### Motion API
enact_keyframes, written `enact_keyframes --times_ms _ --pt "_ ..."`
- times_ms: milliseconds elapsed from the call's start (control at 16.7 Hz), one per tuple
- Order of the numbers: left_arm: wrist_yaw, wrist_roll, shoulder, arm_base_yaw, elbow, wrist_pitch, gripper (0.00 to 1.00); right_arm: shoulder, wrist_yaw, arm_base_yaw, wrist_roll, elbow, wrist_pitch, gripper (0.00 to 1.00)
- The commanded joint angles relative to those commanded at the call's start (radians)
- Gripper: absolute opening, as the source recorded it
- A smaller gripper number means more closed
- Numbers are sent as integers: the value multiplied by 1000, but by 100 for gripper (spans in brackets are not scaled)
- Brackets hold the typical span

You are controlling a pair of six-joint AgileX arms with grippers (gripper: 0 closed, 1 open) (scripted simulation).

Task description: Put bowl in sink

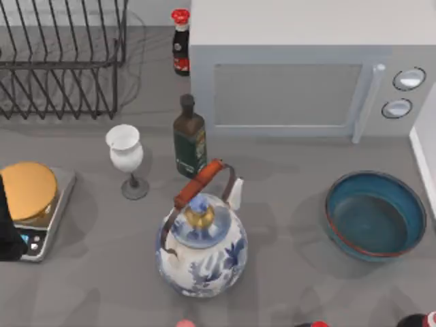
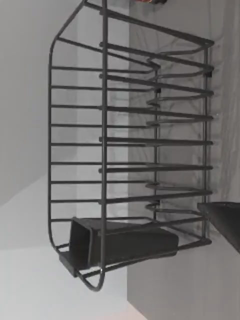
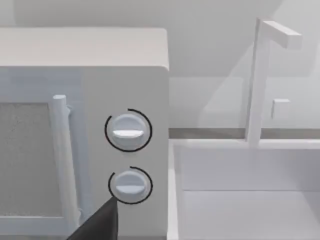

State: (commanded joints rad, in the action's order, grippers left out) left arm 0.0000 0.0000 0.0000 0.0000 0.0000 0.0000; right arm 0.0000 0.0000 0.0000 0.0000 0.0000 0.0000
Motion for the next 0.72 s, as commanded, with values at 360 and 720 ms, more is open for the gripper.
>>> enact_keyframes --times_ms 360,720 --pt "0 0 0 0 0 0 100 107 -2 16 16 104 -94 100" --pt "0 0 0 0 0 0 100 580 0 63 68 486 -427 100"
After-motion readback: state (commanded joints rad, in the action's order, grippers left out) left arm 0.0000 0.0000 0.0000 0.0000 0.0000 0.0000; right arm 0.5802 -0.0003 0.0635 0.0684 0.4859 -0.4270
